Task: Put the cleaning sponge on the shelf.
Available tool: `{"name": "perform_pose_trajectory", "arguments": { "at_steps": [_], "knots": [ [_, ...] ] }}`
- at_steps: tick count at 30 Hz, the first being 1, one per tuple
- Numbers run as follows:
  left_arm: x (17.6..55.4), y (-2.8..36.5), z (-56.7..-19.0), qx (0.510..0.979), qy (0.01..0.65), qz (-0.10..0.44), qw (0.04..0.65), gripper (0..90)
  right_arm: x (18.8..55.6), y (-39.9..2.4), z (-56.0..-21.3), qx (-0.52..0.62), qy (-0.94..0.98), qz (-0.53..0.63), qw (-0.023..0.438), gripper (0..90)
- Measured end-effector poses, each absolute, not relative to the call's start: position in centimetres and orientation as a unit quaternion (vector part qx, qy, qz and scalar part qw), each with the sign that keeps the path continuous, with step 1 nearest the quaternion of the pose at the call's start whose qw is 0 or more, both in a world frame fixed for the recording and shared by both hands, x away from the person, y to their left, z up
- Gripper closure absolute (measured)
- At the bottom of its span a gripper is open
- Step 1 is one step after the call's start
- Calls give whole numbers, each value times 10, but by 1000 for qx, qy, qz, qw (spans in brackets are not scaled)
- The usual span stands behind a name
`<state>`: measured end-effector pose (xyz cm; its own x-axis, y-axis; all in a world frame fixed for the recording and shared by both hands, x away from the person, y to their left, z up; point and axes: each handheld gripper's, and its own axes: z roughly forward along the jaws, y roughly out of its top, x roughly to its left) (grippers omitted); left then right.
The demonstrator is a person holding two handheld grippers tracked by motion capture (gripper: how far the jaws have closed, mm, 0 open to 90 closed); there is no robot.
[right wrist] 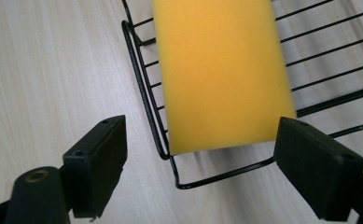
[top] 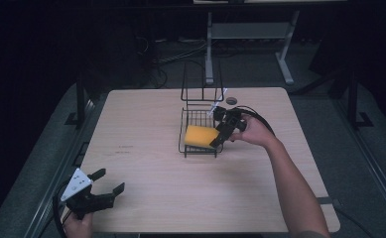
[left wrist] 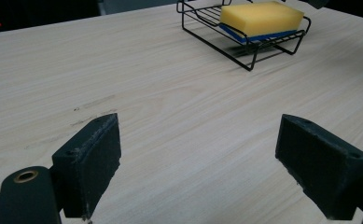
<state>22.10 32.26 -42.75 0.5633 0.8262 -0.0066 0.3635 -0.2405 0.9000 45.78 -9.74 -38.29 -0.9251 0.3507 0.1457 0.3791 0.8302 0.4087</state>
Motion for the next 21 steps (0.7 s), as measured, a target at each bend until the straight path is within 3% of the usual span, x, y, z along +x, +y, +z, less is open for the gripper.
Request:
{"name": "perform_pose_trajectory", "arguments": {
  "at_steps": [21],
  "knots": [
    [221, 319, -428, 751, 394, 244, 470, 134, 441, -130, -387, -217, -951, -217, 27, 173]
  ]
}}
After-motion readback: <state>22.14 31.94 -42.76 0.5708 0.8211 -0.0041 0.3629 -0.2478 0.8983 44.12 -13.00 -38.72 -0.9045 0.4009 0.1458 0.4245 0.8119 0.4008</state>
